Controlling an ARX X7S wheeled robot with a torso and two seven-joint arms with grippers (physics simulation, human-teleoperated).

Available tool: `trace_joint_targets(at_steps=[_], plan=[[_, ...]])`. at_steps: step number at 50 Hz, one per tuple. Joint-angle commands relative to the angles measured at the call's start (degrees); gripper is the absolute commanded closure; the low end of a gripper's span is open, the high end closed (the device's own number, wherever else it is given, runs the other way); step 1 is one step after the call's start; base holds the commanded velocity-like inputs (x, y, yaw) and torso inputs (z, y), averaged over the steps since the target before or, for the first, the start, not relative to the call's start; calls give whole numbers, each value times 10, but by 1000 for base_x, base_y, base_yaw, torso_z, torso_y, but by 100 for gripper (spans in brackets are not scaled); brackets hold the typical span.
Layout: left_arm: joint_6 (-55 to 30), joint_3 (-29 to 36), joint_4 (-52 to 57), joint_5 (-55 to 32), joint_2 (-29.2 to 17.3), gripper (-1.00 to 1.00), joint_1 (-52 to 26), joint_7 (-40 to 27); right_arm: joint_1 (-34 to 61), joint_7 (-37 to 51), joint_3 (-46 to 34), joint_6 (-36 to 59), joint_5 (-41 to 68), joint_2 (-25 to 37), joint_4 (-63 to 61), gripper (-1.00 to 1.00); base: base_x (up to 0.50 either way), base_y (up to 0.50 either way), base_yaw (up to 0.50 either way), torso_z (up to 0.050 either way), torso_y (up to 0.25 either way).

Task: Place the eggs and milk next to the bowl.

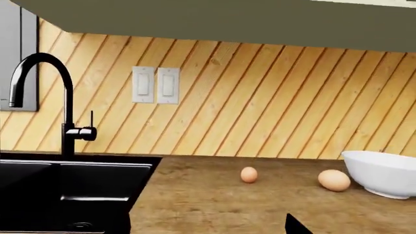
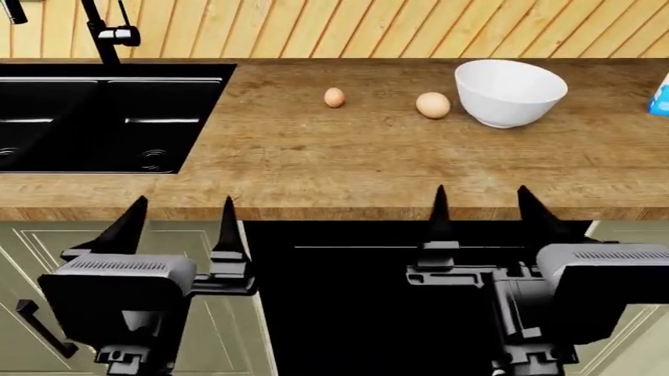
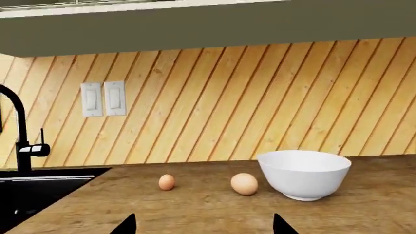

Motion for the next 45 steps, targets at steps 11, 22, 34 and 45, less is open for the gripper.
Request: trace_joint_targets(at_steps=[11, 22, 34, 45], plan=[[-92, -12, 130, -51, -56, -100, -51, -34, 195, 271, -185, -38, 211, 224, -113, -100, 0, 0, 0, 0, 0], [-80, 1, 119, -56, -62, -100, -53, -40, 209, 283, -213, -68, 214, 248, -112, -100, 135, 0, 0, 0, 0], [-74, 10, 116, -61, -67, -100, -49, -47, 224, 299, -245, -91, 209, 274, -112, -100, 286, 0, 0, 0, 0], [-88, 25, 122, -63, -71, -100, -68, -64, 209, 300, -259, -123, 189, 295, -107, -100, 286, 0, 0, 0, 0]])
